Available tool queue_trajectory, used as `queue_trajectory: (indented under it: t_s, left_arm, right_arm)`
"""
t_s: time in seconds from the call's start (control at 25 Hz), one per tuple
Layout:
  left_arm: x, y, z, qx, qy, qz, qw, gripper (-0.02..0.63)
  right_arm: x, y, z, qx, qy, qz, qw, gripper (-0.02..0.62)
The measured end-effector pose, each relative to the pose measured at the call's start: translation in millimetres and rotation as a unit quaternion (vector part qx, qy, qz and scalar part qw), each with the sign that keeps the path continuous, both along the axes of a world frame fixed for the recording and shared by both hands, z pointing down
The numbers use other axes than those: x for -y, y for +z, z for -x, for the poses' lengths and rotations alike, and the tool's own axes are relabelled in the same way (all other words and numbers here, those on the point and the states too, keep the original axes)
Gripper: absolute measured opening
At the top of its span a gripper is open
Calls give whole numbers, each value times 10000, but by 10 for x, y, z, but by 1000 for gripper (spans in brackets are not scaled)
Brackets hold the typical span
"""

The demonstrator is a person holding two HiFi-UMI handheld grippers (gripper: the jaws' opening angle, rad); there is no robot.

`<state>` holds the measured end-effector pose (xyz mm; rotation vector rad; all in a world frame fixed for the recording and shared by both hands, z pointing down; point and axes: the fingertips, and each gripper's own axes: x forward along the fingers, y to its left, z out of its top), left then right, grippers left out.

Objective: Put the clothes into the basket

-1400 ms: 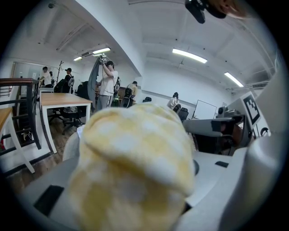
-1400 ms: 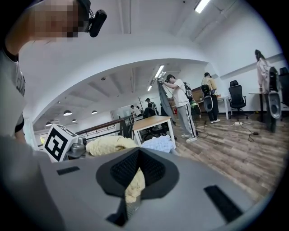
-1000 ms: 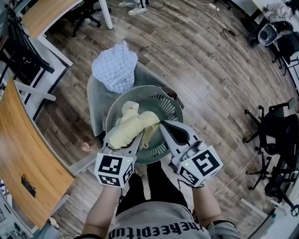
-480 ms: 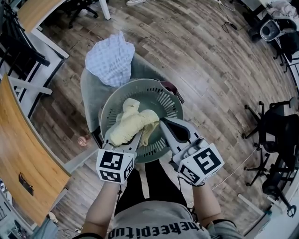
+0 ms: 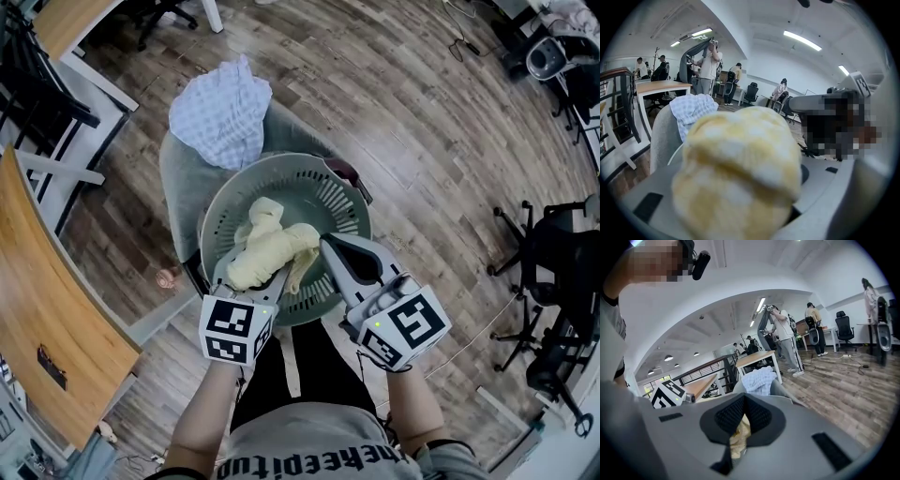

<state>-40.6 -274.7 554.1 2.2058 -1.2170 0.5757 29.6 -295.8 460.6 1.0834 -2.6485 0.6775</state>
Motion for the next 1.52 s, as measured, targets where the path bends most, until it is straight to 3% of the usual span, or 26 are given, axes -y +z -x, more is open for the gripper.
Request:
queue_trajectory:
  t_s: [0.48, 0.72, 0.88, 1.36, 1.52]
  left_arm:
    - [-115, 176, -84, 54, 220, 452, 9987, 328]
    - [16, -46, -101, -99, 148, 1, 9998, 331]
    - [42, -114, -83, -124, 144, -75, 9998, 328]
    - [13, -329, 59, 166, 16, -534, 9984, 47]
    - [-11, -436, 48, 25, 69, -599, 9982, 31]
  right_arm:
    - [-12, 15, -9, 13, 12, 17, 10000, 9]
    - [-13, 23, -22, 27, 30, 15, 10000, 9]
    - [-22, 6, 3, 28, 25, 0, 10000, 9]
    - [-104, -74, 61, 32, 32, -85, 10000, 9]
    - [-132, -136, 77, 41, 42, -147, 9999, 9]
